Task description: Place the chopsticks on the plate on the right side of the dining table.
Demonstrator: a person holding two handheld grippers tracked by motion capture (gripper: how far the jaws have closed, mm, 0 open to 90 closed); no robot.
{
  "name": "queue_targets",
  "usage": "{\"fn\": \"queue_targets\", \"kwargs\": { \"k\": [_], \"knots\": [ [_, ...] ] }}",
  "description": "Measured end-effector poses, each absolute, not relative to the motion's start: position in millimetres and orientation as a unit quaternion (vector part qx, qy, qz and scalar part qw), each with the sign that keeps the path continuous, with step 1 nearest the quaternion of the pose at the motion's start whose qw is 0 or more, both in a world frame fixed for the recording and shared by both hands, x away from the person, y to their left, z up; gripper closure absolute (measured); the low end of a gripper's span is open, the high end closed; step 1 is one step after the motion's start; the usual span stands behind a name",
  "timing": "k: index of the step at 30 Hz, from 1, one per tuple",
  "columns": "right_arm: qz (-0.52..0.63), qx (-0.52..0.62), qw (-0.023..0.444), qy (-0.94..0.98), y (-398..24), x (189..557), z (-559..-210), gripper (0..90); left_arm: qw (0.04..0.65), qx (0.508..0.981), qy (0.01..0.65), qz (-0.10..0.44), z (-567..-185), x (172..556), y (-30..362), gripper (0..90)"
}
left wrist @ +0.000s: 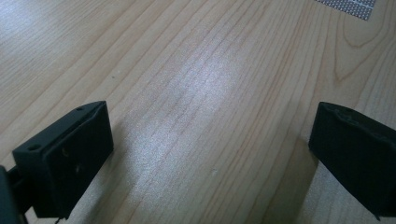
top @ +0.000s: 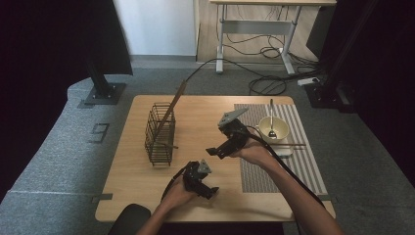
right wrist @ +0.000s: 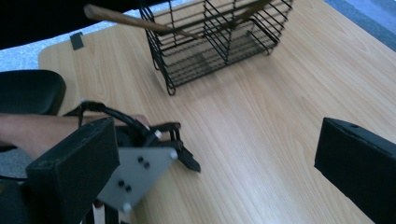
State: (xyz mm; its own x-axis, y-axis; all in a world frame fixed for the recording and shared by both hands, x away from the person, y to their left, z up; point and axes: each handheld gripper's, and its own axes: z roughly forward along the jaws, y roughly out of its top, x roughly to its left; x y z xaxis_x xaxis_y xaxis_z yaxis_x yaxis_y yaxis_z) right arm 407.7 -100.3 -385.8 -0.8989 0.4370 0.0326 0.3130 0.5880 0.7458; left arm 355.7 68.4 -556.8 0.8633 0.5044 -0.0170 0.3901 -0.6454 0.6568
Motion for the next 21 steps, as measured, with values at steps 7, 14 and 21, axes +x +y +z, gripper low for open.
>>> {"fn": "queue_targets", "kwargs": {
  "k": [7, 14, 21],
  "knots": [
    [0.406, 0.196, 0.067, 0.890, -74, 412, -384, 0.0, 0.340, 0.903, 0.248, 0.084, -557, 356, 68, 0.0],
    [0.409, 0.179, 0.052, 0.893, -50, 415, -383, 0.0, 0.341, 0.903, 0.249, 0.084, -557, 356, 68, 0.0],
    [0.408, 0.161, 0.045, 0.897, -27, 415, -382, 0.0, 0.340, 0.903, 0.248, 0.083, -557, 355, 68, 0.0]
  ]
}}
